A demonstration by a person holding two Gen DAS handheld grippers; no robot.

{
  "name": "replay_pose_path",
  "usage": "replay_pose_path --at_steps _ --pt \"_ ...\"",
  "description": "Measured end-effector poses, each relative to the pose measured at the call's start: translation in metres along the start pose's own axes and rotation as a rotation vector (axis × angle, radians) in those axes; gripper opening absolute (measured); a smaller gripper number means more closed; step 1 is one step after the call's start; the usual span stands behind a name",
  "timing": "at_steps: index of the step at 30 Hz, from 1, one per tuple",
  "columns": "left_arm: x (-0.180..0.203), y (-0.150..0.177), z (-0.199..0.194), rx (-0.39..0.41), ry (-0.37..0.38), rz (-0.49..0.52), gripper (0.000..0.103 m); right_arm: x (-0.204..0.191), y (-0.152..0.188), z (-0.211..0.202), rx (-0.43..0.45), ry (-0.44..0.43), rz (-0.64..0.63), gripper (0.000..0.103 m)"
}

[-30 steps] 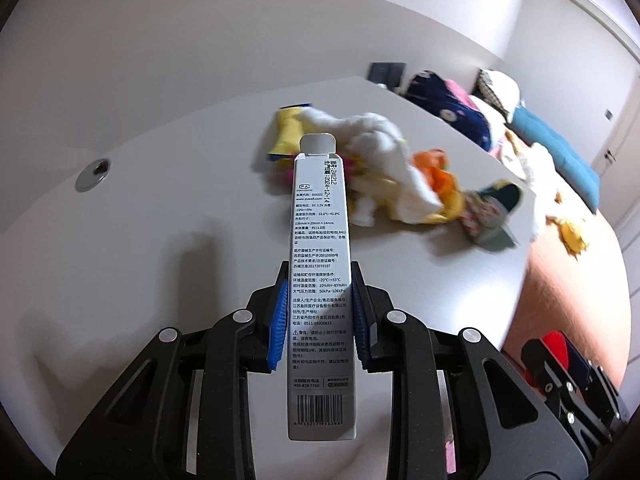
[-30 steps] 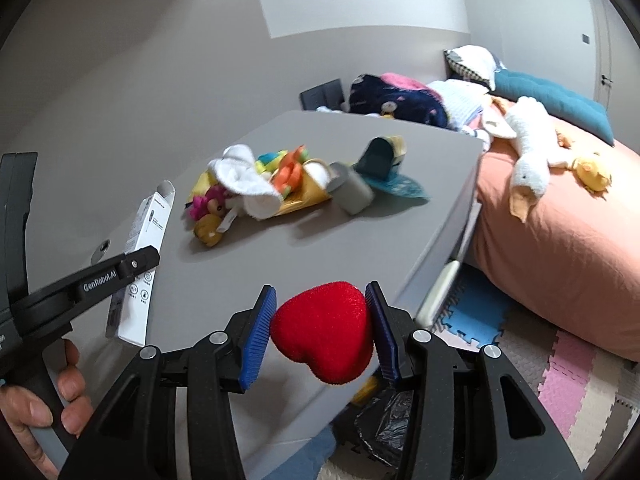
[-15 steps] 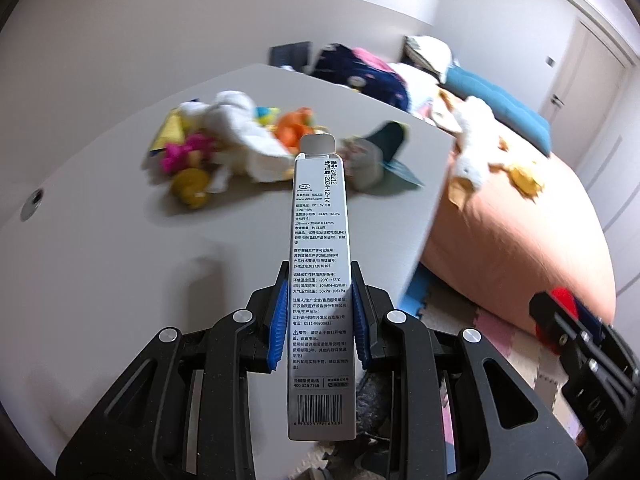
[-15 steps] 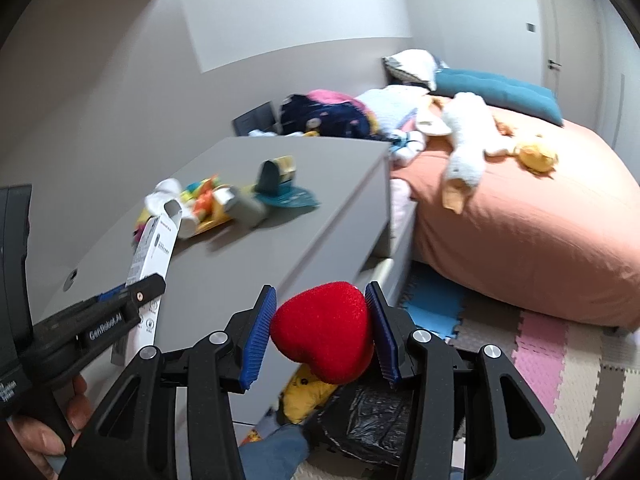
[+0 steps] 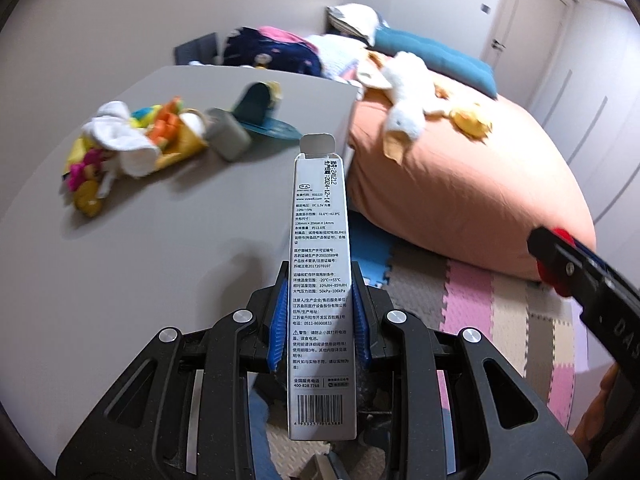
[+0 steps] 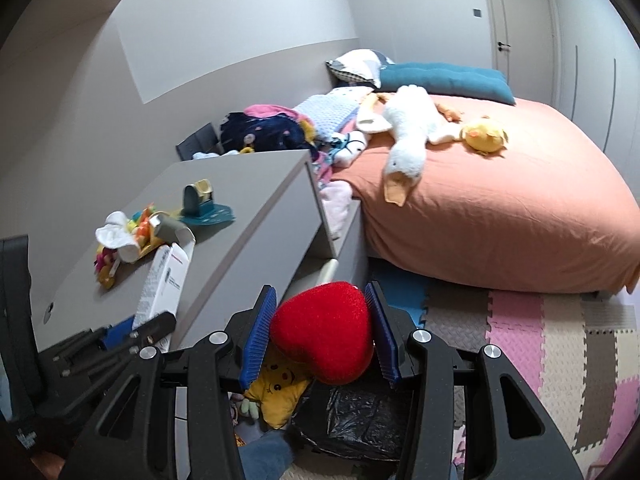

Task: Collect trash
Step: 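Carry the red heart and white box over the black trash bin with both tools, then open both tools to drop the heart and box into the bin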

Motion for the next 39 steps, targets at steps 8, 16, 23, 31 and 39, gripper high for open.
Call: replay_pose_path --at_steps 8,16,23,31,39 --pt "0.027 0.001 0.004 0.021 -0.088 0.128 0.097 0.038 -0.007 0.0 0.029 0.085 0.114 0.074" --pt "0.018 -0.001 0.009 -0.003 -0.103 0.124 0.097 0.048 -0.01 -0.002 0.044 0.095 0.127 0.078" --pt "0.018 0.003 0.013 -0.018 -0.103 0.117 0.097 0.041 -0.006 0.008 0.019 0.072 0.114 0.078" --pt "-0.006 0.002 0.016 -0.027 -0.117 0.076 0.097 0.022 -0.004 0.024 -0.017 0.07 0.08 0.078" --pt "-0.051 -0.001 0.014 -0.033 -0.165 0.006 0.097 -0.019 -0.003 0.042 -0.046 0.001 0.025 0.078"
Point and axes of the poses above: each gripper's, at about its wrist camera, not at the fingertips, and z roughly the way its jaws point, x to its right, y to its underside, the point moved 3 cm from there along z, roughly the way its jaws point, and after that the axes turned 10 degrees about z, right-handed, at the moved point
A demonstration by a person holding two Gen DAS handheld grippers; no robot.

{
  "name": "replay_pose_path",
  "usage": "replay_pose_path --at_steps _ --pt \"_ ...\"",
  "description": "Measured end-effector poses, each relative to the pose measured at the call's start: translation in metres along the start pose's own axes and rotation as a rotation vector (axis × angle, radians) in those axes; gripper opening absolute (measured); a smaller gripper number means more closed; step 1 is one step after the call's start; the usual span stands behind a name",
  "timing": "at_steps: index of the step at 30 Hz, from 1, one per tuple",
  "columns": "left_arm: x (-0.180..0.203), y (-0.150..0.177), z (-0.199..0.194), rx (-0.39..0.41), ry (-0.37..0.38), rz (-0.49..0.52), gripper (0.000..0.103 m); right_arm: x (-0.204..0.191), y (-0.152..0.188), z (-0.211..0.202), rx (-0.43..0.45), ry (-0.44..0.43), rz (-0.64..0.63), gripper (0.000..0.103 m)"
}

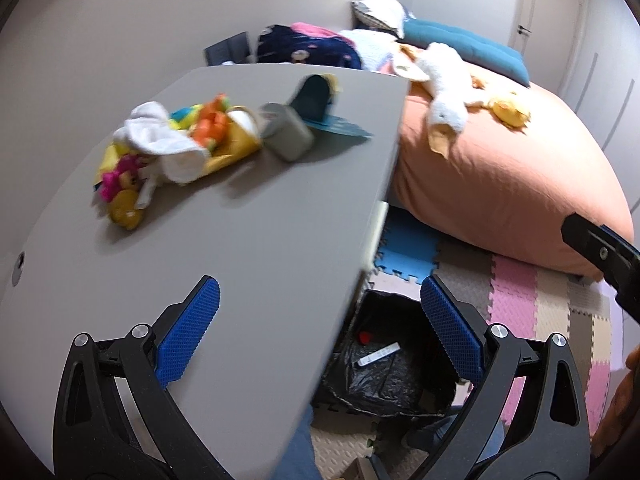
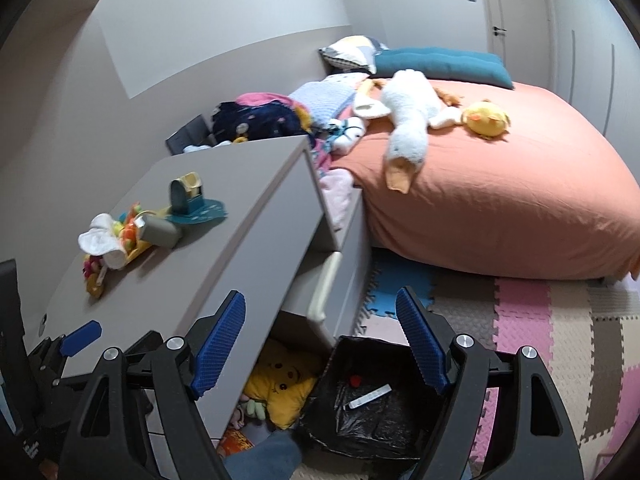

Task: Collect trash
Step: 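Open both tools to drop the heart and box into the bin, then move the left tool to the brown plush while the right tool approaches the teal cup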

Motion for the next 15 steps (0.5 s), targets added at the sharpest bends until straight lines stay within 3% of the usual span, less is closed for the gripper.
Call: replay_pose_path --at_steps 15 --pt "-0.094 0.001 0.007 -0.011 -0.08 -0.127 0.097 -0.076 -0.002 0.036 -0.052 -0.069 -0.089 0.078"
Point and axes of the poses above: each gripper's, at about its wrist camera, not at the fingertips, and z roughly the way its jaws point, x to its right, y to its underside, the point moved 3 cm from there along z, roughly the way its jaws point, and after that the axes turned 10 degrees about z, right-handed, at the moved point
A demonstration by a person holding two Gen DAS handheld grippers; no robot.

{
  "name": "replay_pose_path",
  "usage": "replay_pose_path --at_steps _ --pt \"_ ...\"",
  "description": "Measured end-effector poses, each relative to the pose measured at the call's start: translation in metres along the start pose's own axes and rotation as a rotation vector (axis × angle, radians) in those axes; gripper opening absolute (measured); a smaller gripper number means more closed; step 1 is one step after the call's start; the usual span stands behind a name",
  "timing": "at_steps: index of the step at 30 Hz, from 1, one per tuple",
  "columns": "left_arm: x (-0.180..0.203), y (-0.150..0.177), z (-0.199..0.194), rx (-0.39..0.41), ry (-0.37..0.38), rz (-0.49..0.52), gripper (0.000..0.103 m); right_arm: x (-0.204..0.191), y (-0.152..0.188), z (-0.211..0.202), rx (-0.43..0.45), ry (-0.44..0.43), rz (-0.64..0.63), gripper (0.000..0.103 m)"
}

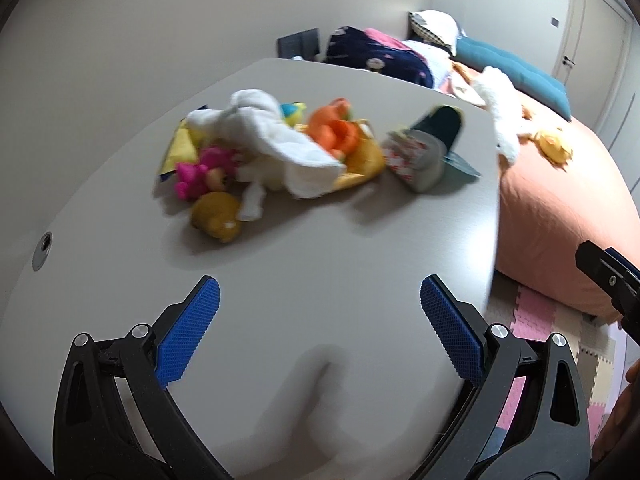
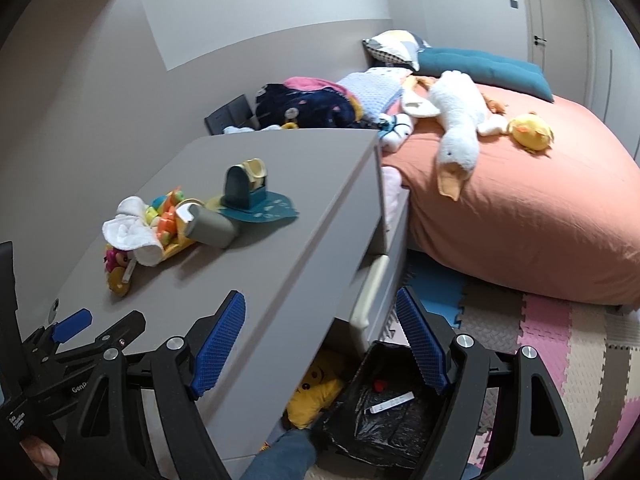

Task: Collect trash
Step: 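Move the left tool to the brown plush while the right tool approaches the teal cup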

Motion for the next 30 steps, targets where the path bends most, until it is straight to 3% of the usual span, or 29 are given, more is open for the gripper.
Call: replay_pose_path --at_steps 6,16,26,30 --pt "-0.034 -0.003 0.01 0.001 -0.029 -0.032 0.097 -0.03 -0.002 0.018 -0.016 -0.034 -0.052 0.078" --pt "-0.082 -0.006 0.04 -0.032 -0.02 -0.089 0.074 -0.049 -0.029 0.048 0.0 -0.042 -0.024 0.078" --pt "-0.088 -0.014 0.066 -0.057 -0.001 -0.066 0.067 -0.059 -0.046 0.08 -0.015 -0.041 -0.02 0.078" --pt "-0.091 -0.017 0.073 -0.059 0.014 -0.067 0.058 -0.065 -0.051 0.091 -0.02 -0.046 -0.031 0.078"
Point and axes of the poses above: each gripper's, at about its wrist camera, not at the fingertips, and z roughly the way its jaws point, x to its right, y to its underside, the point moved 3 cm from there along z, roughly the way its jaws point, and after that the axes turned 10 degrees about z, right-handed, at the moved point
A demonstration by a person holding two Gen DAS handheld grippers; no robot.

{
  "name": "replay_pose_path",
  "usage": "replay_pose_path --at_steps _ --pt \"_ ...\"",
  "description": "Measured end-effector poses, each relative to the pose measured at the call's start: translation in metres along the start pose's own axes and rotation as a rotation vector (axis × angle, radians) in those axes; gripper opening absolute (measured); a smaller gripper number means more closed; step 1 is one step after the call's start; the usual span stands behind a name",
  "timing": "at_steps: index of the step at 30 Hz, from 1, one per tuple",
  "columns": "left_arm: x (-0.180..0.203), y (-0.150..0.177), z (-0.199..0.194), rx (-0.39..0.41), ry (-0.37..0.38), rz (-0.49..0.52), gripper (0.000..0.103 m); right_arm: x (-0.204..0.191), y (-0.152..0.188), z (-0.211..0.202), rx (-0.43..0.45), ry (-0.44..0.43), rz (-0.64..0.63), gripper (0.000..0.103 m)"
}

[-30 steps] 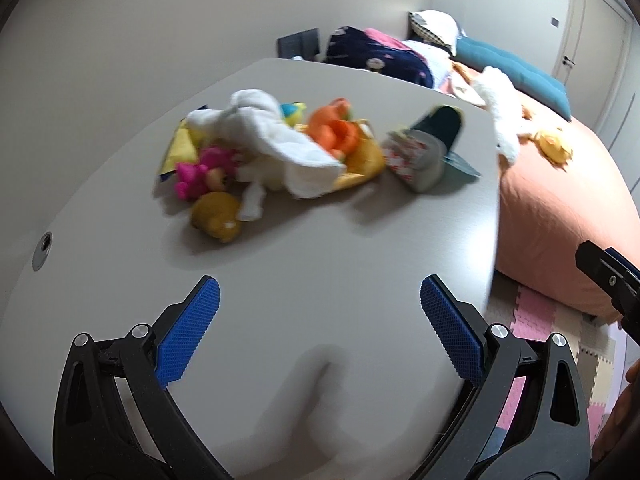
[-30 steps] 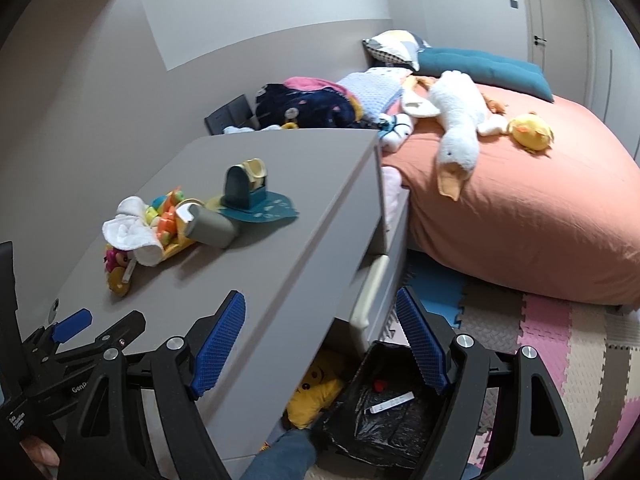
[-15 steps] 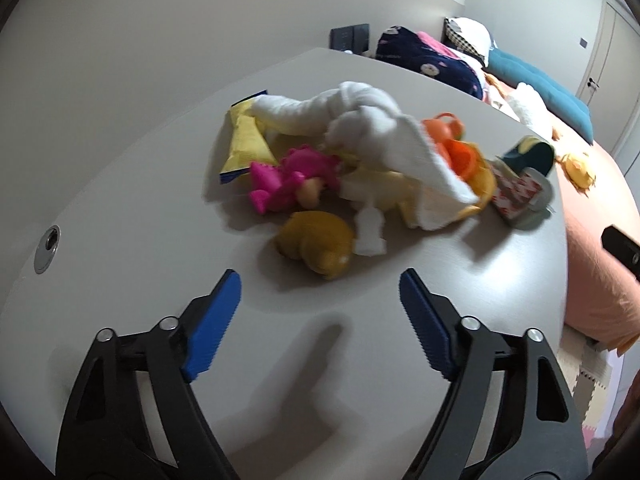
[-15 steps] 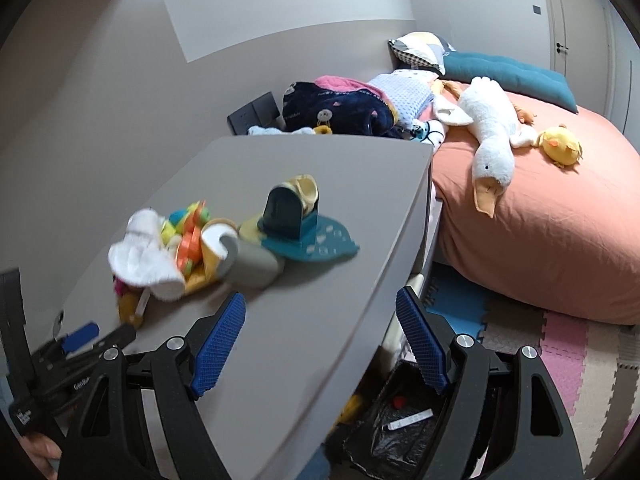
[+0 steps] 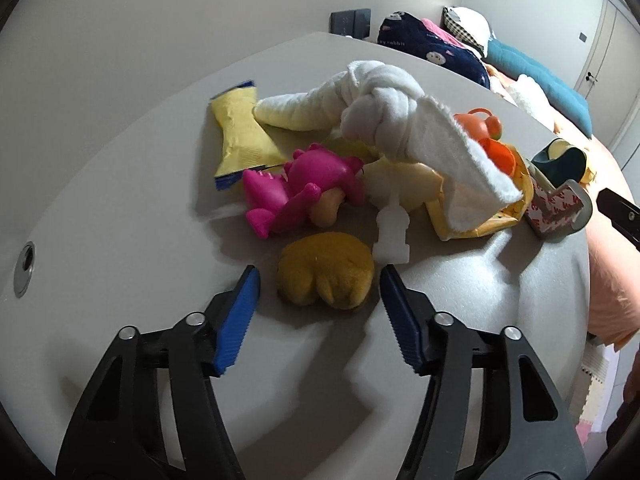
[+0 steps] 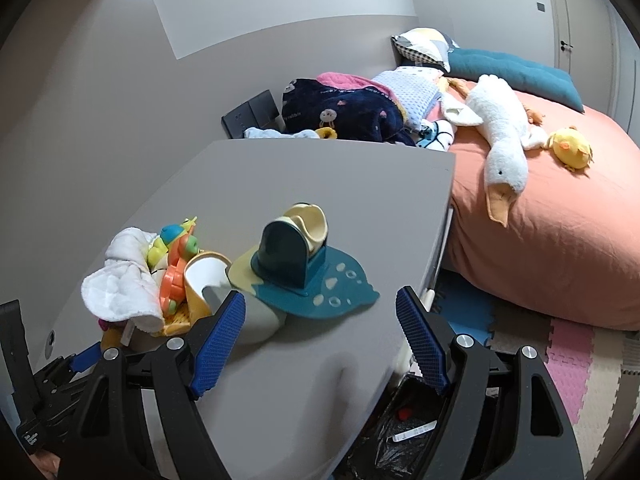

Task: Collect trash
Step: 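Move the left tool to the brown plush while the right tool approaches the teal cup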

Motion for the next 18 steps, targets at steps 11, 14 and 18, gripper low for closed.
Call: replay_pose_path --at_steps 11,14,18 --pt "-0.006 -0.006 0.005 0.018 -0.006 0.029 0.046 -0.011 -0.015 0.037 -0.007 -0.005 -0.016 0.078" --pt "-0.008 -0.007 0.006 0.022 -0.001 0.023 0.046 -0.012 -0.018 0.044 -0.001 -0.013 -0.009 0.078" --pt "-0.009 -0.006 0.006 0.023 0.001 0.022 0.046 -0.013 -0.022 0.052 0.002 -0.014 -0.003 0.078"
Point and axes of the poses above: each gripper's, at about its wrist camera, not at the fingertips, and z roughly the way its jaws point, x to its right, y to its underside, the point moved 3 cm from there along z, roughly the way its jaws point, and after that the axes turned 10 degrees about z, right-handed, at the moved point
